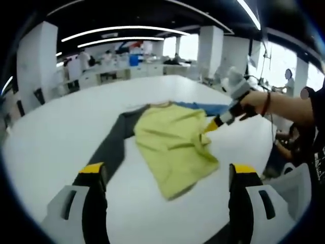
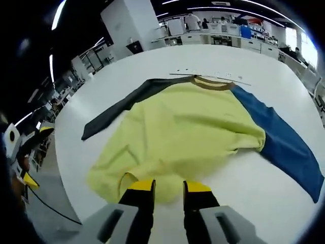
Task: Fold the garment on the visible template until the final outline fits inside the template.
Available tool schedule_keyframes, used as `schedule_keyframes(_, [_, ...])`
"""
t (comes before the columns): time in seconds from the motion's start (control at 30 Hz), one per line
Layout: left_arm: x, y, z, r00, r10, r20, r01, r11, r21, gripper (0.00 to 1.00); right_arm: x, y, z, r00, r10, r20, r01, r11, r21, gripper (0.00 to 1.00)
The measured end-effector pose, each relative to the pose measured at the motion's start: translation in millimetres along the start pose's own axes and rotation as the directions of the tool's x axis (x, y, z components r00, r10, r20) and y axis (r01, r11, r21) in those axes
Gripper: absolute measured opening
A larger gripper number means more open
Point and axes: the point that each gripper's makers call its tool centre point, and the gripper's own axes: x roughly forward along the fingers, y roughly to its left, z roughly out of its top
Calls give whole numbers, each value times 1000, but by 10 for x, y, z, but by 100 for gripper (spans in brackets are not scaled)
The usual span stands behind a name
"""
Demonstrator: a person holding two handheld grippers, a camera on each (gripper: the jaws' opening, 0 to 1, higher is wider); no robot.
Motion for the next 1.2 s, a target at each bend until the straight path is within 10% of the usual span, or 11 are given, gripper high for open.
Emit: schedule_keyframes(1.2, [532, 188, -785, 987, 43, -152, -65, 987, -145, 41, 218, 3, -310, 999, 35, 8, -36, 981, 189, 4])
